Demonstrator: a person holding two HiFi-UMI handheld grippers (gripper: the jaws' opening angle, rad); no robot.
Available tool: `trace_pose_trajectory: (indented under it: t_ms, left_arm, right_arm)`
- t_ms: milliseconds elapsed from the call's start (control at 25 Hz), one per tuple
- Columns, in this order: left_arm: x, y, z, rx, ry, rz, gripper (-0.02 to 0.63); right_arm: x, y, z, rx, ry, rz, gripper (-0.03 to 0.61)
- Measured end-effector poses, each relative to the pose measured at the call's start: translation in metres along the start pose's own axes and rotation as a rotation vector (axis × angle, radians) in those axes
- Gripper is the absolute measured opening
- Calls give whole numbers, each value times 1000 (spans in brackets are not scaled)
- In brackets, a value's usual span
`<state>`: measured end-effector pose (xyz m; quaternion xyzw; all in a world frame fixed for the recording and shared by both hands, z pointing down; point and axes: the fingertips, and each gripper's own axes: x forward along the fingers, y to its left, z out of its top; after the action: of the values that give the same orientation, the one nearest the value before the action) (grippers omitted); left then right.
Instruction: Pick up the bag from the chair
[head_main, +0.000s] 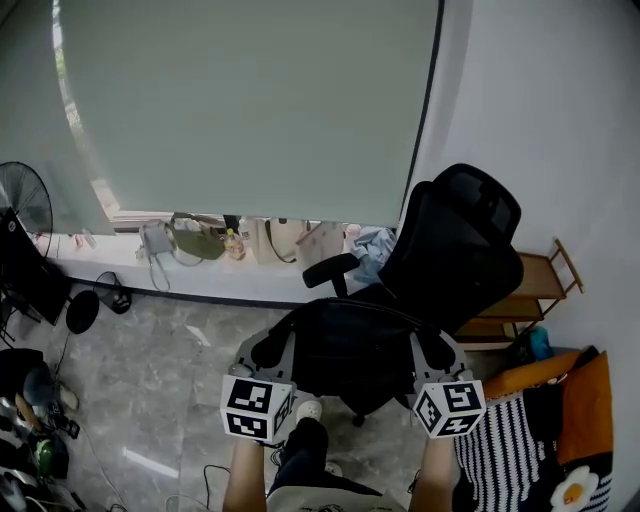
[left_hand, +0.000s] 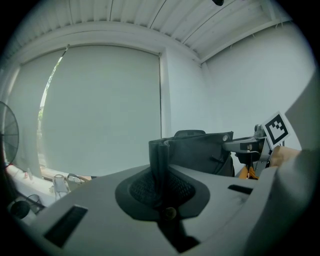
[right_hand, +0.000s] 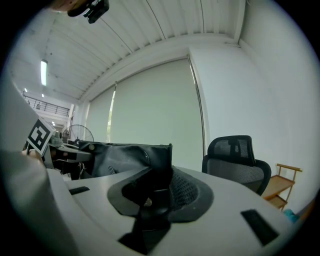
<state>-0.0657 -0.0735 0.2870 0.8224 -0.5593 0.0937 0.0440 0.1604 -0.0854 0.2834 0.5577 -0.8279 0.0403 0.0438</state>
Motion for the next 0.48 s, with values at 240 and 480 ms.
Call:
trace_pose_trajectory:
  t_ms: [240, 480]
  left_arm:
    - [-10, -1, 5, 5, 1, -6, 29]
    - [-9, -2, 9, 0, -13, -11, 29]
  right_arm:
    - [-9, 5, 2, 27, -1, -12, 110]
    - [-10, 4, 6, 24, -7, -16, 110]
